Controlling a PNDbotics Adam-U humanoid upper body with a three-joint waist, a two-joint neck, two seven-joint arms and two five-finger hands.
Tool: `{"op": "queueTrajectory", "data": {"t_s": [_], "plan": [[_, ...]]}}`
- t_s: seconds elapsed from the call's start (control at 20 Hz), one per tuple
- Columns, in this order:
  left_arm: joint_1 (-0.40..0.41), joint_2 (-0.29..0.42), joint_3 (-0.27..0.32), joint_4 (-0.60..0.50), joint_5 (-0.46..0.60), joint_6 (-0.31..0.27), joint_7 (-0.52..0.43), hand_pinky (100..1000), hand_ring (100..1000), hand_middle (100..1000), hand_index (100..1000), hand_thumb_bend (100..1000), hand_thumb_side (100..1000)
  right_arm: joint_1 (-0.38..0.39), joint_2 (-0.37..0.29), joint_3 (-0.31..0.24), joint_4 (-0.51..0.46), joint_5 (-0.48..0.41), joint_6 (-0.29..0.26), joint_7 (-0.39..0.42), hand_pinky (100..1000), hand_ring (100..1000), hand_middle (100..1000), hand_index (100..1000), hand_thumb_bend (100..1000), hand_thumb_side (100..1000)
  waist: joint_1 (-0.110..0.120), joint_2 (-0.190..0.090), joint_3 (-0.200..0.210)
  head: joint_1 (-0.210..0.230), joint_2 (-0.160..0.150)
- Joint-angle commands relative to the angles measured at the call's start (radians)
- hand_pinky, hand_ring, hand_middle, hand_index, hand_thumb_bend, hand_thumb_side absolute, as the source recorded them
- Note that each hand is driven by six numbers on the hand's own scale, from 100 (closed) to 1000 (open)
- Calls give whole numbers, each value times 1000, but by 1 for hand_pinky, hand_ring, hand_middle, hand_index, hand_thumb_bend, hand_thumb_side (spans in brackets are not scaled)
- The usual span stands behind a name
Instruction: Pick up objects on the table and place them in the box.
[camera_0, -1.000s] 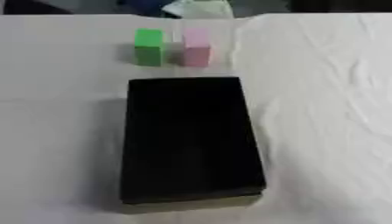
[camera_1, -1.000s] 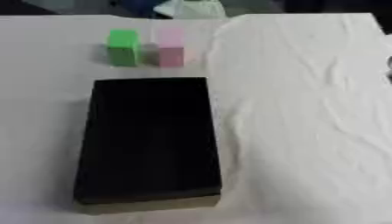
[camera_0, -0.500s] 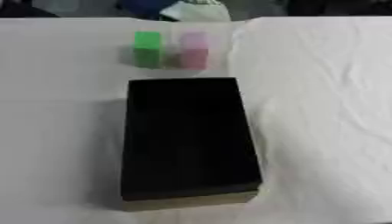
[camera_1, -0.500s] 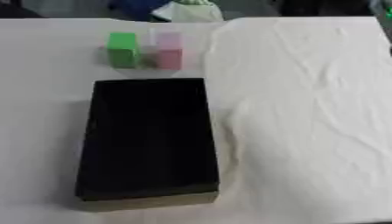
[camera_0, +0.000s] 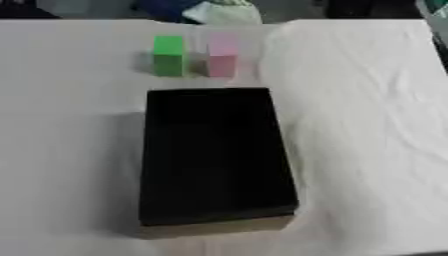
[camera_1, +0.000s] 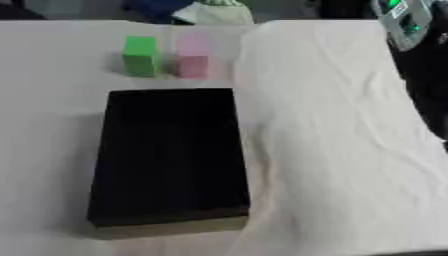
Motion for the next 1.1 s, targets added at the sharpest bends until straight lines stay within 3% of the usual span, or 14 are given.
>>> {"op": "queueTrajectory", "data": {"t_s": [0.05,0.45,0.7,1.05,1.1], "plan": [[-13,27,0,-17,4,-2,-6,772,783,816,825,221,1000,-54,30,-33,106,105,-43,-7,886,939,867,904,100,1000,2,-25,3,-5,-3],[-19,23,-5,-17,10,-4,-14,772,784,816,824,221,1000,-109,110,-40,186,221,-148,21,888,952,886,910,100,1000,2,-27,10,-16,-6],[-18,23,-4,-17,12,-4,-14,772,784,816,824,221,1000,-114,132,-15,184,176,-232,100,894,958,895,920,132,1000,1,-28,14,-17,-5],[-21,22,-6,-17,15,-4,-16,772,784,816,824,221,1000,-115,140,28,156,116,-295,230,897,964,897,922,154,1000,-1,-27,15,-16,-1],[-21,22,-7,-17,15,-4,-16,772,784,816,824,221,1000,-114,142,35,155,107,-307,257,900,964,895,929,188,1000,-1,-27,16,-16,0]]}}
